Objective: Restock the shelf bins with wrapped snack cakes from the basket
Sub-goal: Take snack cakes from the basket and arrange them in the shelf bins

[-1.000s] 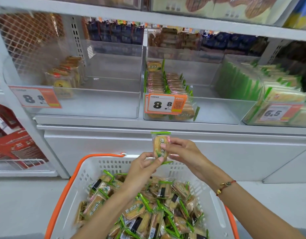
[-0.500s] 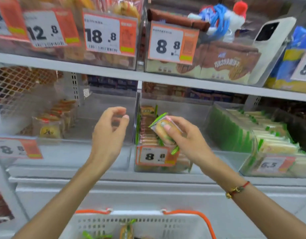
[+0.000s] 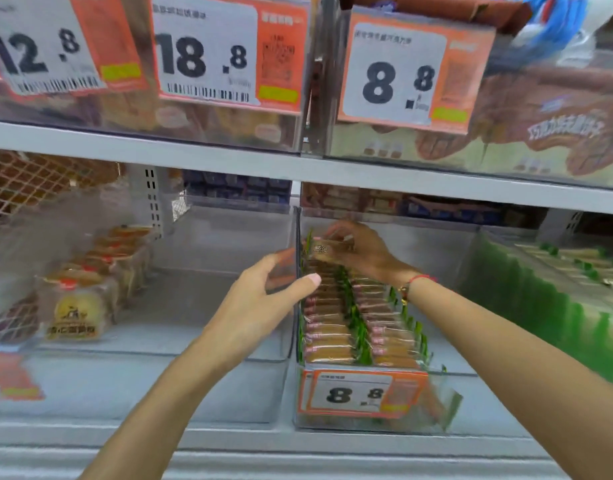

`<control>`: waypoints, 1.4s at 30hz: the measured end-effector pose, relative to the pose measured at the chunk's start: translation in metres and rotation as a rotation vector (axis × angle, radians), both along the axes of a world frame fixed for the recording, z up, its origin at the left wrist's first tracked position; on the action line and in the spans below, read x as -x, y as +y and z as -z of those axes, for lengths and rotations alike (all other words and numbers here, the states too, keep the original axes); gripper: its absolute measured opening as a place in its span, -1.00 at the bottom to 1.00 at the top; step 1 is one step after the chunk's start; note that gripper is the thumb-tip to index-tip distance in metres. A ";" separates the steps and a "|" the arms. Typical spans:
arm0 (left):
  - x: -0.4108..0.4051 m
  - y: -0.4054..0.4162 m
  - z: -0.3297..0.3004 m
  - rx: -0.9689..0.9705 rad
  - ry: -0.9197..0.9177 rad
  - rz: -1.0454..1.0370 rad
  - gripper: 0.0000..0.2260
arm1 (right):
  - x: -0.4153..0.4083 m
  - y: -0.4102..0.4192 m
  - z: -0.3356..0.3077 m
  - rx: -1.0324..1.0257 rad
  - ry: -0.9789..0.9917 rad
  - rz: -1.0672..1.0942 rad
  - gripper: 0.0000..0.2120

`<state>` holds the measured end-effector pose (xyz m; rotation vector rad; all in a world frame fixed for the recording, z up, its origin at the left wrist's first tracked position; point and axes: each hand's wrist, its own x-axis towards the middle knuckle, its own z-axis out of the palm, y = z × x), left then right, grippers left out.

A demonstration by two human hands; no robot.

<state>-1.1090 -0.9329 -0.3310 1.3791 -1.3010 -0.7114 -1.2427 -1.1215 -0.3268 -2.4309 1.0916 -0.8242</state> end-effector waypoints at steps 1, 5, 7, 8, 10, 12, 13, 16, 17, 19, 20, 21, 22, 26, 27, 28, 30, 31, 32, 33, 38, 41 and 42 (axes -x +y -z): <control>-0.001 -0.001 0.000 -0.006 0.025 0.006 -0.60 | -0.004 -0.005 0.004 0.070 0.057 0.004 -0.79; -0.005 -0.002 0.001 -0.016 0.095 0.038 -0.51 | -0.016 -0.014 0.020 0.310 0.089 0.096 -0.84; -0.006 -0.003 0.001 -0.014 0.111 0.049 -0.51 | -0.018 -0.014 0.021 0.441 0.128 0.136 -0.82; -0.006 -0.003 0.001 -0.010 0.117 0.053 -0.53 | -0.017 -0.014 0.021 0.479 0.159 0.145 -0.82; -0.004 -0.002 0.000 0.003 0.132 0.062 -0.57 | -0.015 -0.014 0.019 0.500 0.188 0.145 -0.82; -0.003 -0.001 -0.001 0.011 0.142 0.068 -0.60 | -0.012 -0.015 0.020 0.498 0.130 0.126 -0.84; -0.003 0.000 -0.001 0.011 0.145 0.070 -0.60 | -0.011 -0.014 0.020 0.483 0.082 0.115 -0.85; -0.003 -0.001 -0.001 0.009 0.146 0.069 -0.59 | -0.008 -0.014 0.019 0.423 0.001 0.109 -0.88; -0.004 -0.001 0.000 0.008 0.145 0.067 -0.59 | -0.007 -0.015 0.019 0.391 -0.023 0.111 -0.88; -0.004 -0.001 0.000 0.002 0.139 0.067 -0.60 | -0.005 -0.016 0.018 0.316 -0.052 0.092 -0.88; -0.004 -0.001 0.000 0.000 0.135 0.066 -0.60 | -0.006 -0.016 0.018 0.314 -0.029 0.079 -0.88; -0.004 -0.001 0.000 -0.003 0.129 0.064 -0.59 | -0.007 -0.016 0.019 0.352 0.020 0.079 -0.87; -0.004 -0.001 0.000 -0.005 0.121 0.061 -0.58 | -0.009 -0.016 0.020 0.411 0.072 0.085 -0.87; -0.003 -0.003 -0.001 -0.014 0.110 0.049 -0.56 | -0.016 -0.015 0.020 0.567 0.138 0.123 -0.87; -0.003 -0.003 0.000 -0.016 0.104 0.050 -0.55 | -0.017 -0.015 0.020 0.567 0.158 0.128 -0.85; -0.004 -0.003 0.000 -0.015 0.095 0.049 -0.54 | -0.017 -0.014 0.020 0.550 0.193 0.124 -0.83; -0.004 -0.002 0.000 -0.015 0.078 0.050 -0.50 | -0.017 -0.013 0.019 0.476 0.262 0.103 -0.75; -0.004 -0.001 0.000 -0.014 0.070 0.049 -0.46 | -0.016 -0.012 0.018 0.443 0.284 0.088 -0.72; -0.004 0.000 0.000 -0.015 0.062 0.043 -0.42 | -0.015 -0.012 0.017 0.423 0.301 0.073 -0.70; -0.003 0.000 -0.002 -0.017 0.053 0.033 -0.39 | -0.014 -0.012 0.015 0.413 0.322 0.061 -0.69; -0.002 0.002 -0.003 -0.026 0.039 0.018 -0.41 | -0.019 -0.005 0.006 0.392 0.500 0.022 -0.62; -0.002 0.003 -0.003 -0.024 0.042 0.013 -0.47 | -0.018 0.003 -0.001 0.303 0.581 0.029 -0.46; -0.002 0.002 -0.003 -0.024 0.043 0.014 -0.47 | -0.016 0.006 -0.003 0.270 0.577 0.034 -0.41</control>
